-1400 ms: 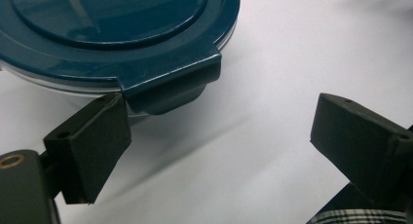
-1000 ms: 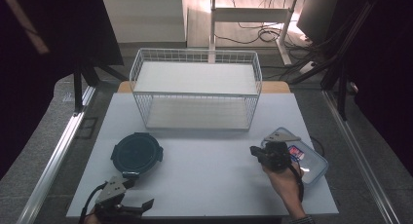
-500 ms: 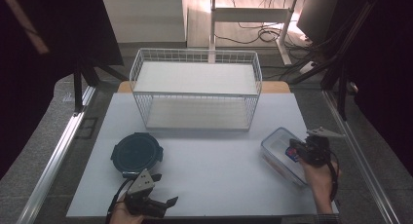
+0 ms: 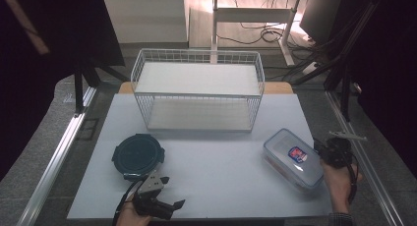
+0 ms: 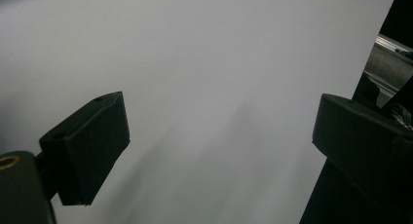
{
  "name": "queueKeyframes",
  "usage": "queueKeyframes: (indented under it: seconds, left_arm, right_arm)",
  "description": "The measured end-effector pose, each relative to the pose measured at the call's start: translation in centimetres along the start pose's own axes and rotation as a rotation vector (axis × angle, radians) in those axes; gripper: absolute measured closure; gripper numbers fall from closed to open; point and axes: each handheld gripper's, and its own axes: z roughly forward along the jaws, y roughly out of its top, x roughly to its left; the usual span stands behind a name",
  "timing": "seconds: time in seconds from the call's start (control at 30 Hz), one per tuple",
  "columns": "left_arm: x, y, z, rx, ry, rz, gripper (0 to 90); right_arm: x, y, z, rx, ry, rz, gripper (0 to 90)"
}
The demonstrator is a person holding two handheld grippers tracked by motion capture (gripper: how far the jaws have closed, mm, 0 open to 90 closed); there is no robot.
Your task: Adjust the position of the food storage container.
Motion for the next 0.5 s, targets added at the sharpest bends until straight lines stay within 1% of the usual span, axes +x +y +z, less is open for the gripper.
queueKeyframes:
  seconds: [0.03, 0.1, 0.13, 0.17, 0.2, 0.23, 0.27, 0.3, 0.4, 0.5]
  left_arm:
    - [0.0, 0.0, 0.1, 0.005, 0.0, 0.0, 6.4]
    - [-0.1, -0.1, 0.2, 0.014, -0.002, 0.002, 6.5]
    - [-0.1, -0.1, 0.2, 0.019, -0.002, 0.003, 6.5]
    - [-0.1, -0.1, 0.3, 0.025, -0.002, 0.005, 6.6]
    - [-0.1, -0.1, 0.3, 0.025, -0.002, 0.005, 6.7]
    - [-0.1, -0.1, 0.3, 0.026, -0.002, 0.006, 6.7]
    - [-0.1, -0.2, 0.3, 0.027, -0.003, 0.004, 6.7]
    - [-0.1, -0.2, 0.2, 0.027, -0.003, 0.004, 6.7]
    - [-0.1, -0.3, 0.2, 0.03, -0.003, -0.001, 6.9]
    - [0.0, -0.3, 0.2, 0.029, -0.004, -0.005, 7.0]
  right_arm:
    - [0.0, 0.0, 0.0, 0.004, 0.006, 0.01, 89.7]
    - [0.3, 0.1, -0.1, 0.018, 0.01, 0.005, 89.8]
    - [0.5, 0.1, -0.1, 0.024, 0.024, 0.003, 89.8]
    - [1.4, 0.2, 0.1, 0.037, 0.064, -0.011, 89.8]
    - [1.4, 0.2, 0.1, 0.037, 0.064, -0.011, 89.8]
    - [2.8, 0.2, 0.5, 0.066, 0.083, -0.048, 89.8]
    - [2.8, 0.2, 0.5, 0.066, 0.083, -0.048, 89.8]
    - [3.4, 0.3, 0.6, 0.069, 0.086, -0.066, 89.8]
    - [5.2, 0.5, 0.9, 0.094, 0.153, -0.089, 89.8]
    - [7.3, 0.7, 1.2, 0.108, 0.189, -0.132, 89.8]
